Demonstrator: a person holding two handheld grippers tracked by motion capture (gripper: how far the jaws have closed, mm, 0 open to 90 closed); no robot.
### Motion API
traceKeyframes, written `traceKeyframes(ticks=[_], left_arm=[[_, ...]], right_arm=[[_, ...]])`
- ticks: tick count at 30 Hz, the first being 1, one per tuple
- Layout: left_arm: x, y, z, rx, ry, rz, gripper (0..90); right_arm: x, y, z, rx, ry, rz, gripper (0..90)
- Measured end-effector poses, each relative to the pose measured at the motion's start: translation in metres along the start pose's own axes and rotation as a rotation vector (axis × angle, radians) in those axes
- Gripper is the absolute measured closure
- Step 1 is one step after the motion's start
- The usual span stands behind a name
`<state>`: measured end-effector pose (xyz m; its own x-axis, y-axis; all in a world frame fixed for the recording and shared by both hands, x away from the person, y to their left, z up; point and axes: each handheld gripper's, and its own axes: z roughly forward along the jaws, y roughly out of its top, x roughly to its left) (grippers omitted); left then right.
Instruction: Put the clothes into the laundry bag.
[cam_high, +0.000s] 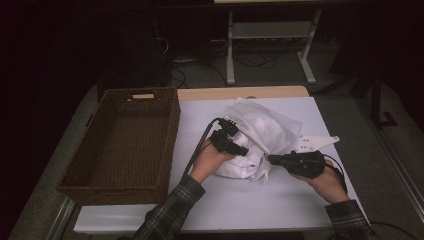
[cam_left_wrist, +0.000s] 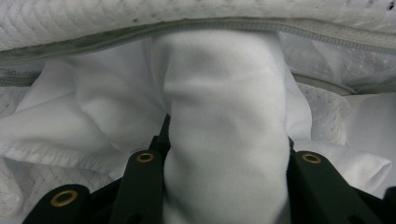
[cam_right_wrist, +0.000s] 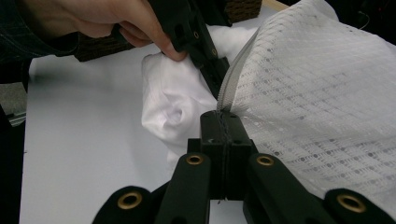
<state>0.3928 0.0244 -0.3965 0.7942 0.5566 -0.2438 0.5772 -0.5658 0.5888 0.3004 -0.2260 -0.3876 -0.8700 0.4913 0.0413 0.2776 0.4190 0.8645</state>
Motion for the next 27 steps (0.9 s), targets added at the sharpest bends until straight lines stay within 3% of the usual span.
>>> traceKeyframes(ticks=[6,7,14,15,16,17,18,19,20,24,25,27], left_arm=[[-0.003,0.008,0.009,0.001,0.018,-0.002,59.9],[0.0,0.014,0.017,0.005,0.044,-0.017,59.9],[0.003,0.016,0.025,0.005,0.038,-0.014,51.1],[0.004,0.014,0.024,0.0,0.022,-0.006,51.1],[0.004,0.014,0.024,0.0,0.022,-0.006,42.4],[0.004,0.014,0.024,0.0,0.022,-0.006,42.4],[0.003,0.012,0.018,-0.024,0.021,0.002,42.4],[0.003,0.011,0.013,-0.034,0.022,0.003,34.3],[0.003,0.009,0.008,-0.042,0.019,0.016,32.7],[0.003,0.008,0.003,-0.056,0.015,0.02,32.1],[0.001,0.002,-0.027,-0.107,0.019,0.046,32.4],[0.001,0.001,-0.035,-0.119,0.016,0.045,36.0]], right_arm=[[-0.001,-0.001,0.0,0.009,0.001,-0.001,89.5],[-0.001,-0.001,0.0,0.009,0.001,-0.001,89.5],[-0.009,-0.01,-0.001,0.036,-0.021,0.018,89.4],[-0.009,-0.01,-0.001,0.036,-0.021,0.018,89.4],[-0.009,-0.01,-0.001,0.036,-0.021,0.018,89.4],[-0.014,-0.013,-0.004,0.034,-0.036,0.036,89.4],[-0.014,-0.013,-0.004,0.034,-0.036,0.036,89.4],[-0.015,-0.014,-0.006,0.034,-0.044,0.047,89.2],[-0.016,-0.015,-0.005,0.035,-0.046,0.048,89.2],[-0.016,-0.016,-0.005,0.037,-0.05,0.048,89.1],[-0.017,-0.017,-0.004,0.039,-0.057,0.05,88.7],[-0.017,-0.017,-0.005,0.035,-0.06,0.054,88.8]])
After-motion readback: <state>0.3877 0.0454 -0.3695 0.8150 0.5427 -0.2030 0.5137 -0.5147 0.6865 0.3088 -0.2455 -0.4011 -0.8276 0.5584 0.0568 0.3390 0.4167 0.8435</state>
